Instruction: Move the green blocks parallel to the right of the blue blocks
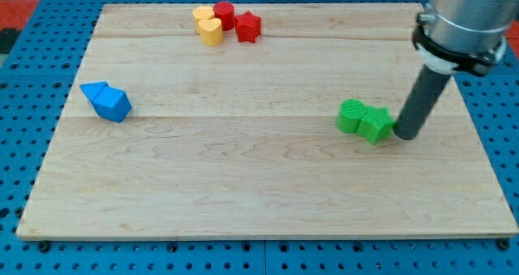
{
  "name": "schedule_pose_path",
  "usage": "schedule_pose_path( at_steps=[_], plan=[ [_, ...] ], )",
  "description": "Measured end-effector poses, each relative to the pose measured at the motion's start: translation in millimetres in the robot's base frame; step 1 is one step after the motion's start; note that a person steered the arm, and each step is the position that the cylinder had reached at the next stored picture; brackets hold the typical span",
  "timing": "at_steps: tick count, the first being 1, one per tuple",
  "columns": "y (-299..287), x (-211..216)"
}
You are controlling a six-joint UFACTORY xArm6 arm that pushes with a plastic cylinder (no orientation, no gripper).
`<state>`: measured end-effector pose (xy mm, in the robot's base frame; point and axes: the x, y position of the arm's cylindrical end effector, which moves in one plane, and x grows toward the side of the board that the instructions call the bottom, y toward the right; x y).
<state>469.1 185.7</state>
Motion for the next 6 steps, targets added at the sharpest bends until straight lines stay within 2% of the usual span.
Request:
schedule_pose_path(
  at_steps=[2,3,4,5,6],
  plan=[
    [-52,-32],
    [-82,-21],
    [-36,-24],
    [-42,20],
    [-84,7]
  ],
)
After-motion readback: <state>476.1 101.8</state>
